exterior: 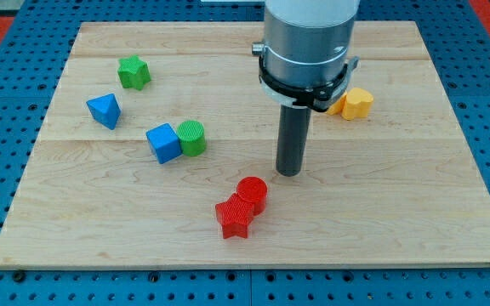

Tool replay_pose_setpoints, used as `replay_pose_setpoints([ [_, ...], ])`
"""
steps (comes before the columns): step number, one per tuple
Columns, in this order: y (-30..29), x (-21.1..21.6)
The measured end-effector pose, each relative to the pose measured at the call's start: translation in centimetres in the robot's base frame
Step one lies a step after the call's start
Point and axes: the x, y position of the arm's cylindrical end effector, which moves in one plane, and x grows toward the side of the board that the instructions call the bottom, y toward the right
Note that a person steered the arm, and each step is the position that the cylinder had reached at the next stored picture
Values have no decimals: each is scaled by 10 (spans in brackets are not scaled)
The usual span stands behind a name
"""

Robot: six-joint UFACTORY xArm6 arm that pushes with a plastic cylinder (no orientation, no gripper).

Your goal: Move the green circle and blue cube left a bit

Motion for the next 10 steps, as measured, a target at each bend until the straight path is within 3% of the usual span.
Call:
replay_pose_setpoints([
  [5, -5, 1],
  [8, -42, -2],
  [10, -49, -32],
])
